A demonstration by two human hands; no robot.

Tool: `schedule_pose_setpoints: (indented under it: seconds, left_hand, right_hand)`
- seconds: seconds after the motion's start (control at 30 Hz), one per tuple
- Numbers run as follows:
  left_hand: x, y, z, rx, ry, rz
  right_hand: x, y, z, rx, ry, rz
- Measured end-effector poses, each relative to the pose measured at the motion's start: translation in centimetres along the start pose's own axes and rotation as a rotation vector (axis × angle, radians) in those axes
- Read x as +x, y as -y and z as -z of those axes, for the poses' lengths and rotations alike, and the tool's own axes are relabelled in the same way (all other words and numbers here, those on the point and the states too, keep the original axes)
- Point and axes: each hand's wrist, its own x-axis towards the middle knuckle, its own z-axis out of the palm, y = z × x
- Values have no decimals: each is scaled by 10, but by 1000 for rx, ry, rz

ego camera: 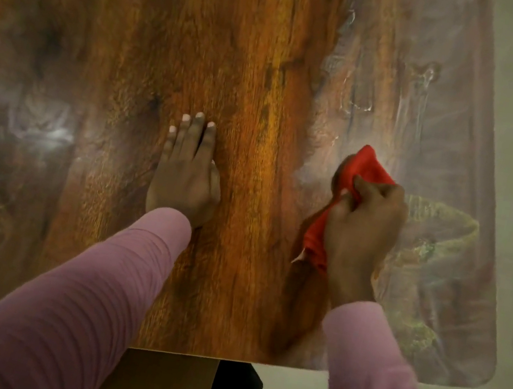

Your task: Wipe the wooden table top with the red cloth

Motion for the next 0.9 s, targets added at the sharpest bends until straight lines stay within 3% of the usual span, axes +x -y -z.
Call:
schedule_pose_setpoints:
  seconds: [0.1,0.27,0.33,0.4,0.5,0.6,0.67,0.83,0.9]
  left_hand:
    - [0,-1,2,-14,-1,4]
    - [2,1,1,-31,23,2]
    - [1,2,1,-39,35,-7]
    - [-1,3,2,-38,34,-14]
    - [-2,3,2,-49,48,-27]
    - [0,3,0,-64,59,-14]
    - [0,2,0,-67,59,-5]
    - [2,2,3,-126,48,22]
    - [8,-1,7,-190,16,58]
  right_hand:
    - [-8,30,-14,-32,-17,-60]
    - [-58,72,-39,-4,215,498]
    - [-46,62,-30,-54,258,632]
    - [-17,41,-17,-106,200,481]
    - [39,17,-8,-95,-24,57]
    - [44,38,-17,-94,-74,-81]
    - [27,64,-30,-51,-3,5]
    - [10,78,-43,-28,160,481]
    - [38,57,-35,-75,158,472]
